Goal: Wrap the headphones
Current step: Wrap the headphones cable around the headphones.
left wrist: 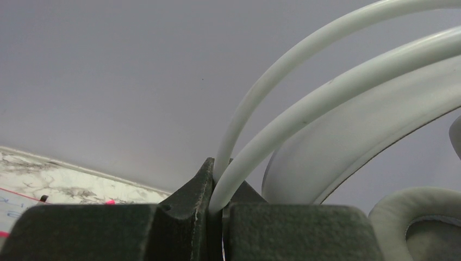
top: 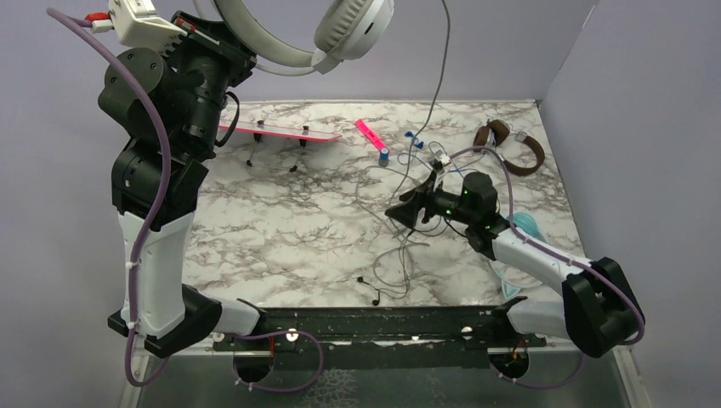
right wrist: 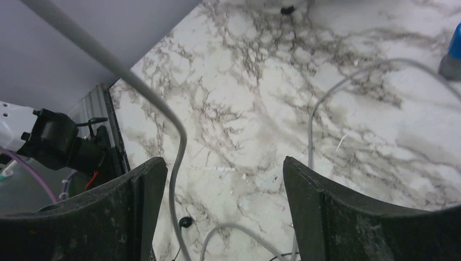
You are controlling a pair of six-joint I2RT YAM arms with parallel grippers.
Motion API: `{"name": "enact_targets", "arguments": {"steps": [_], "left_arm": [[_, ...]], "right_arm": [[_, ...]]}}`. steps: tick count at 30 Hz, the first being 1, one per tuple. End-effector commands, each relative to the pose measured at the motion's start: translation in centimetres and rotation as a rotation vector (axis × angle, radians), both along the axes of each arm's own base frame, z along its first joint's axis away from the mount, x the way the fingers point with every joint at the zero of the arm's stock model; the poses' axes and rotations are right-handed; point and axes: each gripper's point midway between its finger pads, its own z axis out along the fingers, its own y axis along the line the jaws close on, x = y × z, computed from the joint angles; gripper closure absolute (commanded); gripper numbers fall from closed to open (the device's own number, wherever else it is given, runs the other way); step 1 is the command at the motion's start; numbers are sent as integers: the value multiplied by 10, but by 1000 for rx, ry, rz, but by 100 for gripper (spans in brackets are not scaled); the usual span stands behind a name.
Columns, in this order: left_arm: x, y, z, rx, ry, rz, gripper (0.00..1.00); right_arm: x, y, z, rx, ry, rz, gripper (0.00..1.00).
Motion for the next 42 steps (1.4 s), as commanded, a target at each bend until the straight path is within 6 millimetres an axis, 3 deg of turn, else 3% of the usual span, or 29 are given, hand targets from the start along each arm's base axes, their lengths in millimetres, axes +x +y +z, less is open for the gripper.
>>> {"name": "enact_targets", "arguments": {"steps": [1,4,8,17,26,29,33,35,37,40,42], "left_arm": [[-19,7,30,-89,-99,-18,100],[-20,4,29,-97,-96,-39,100],[-23,0,33,-108,-104,-67,100],[-22,3,37,-104,-115,-49,100],[-14,-3,31,-96,-95,-57,100],[-13,-6,30,-97,-93,-71,100],[-16,-10,30,-86,-94,-100,100],[-21,-19,30,-54,-103,-154,100],[-31,-39,29,15,-130,-266,100],[-56,-92,16,177,-201,-580,100],[-81,-129,-10,265,-221,-860,100]], "right_arm": [[17,-4,58,40,-190,-58,17],[20,4,75,95,-231,-27,19],[19,16,73,141,-202,38,23],[-17,12,24,180,-47,99,31],[-36,3,24,191,39,89,32],[-39,4,22,182,41,110,40],[-33,-5,9,164,53,65,62],[-21,-16,5,155,55,28,75],[-2,-32,2,134,60,-26,95],[24,-49,6,110,36,-41,100],[40,-51,8,58,2,-29,100]]}}
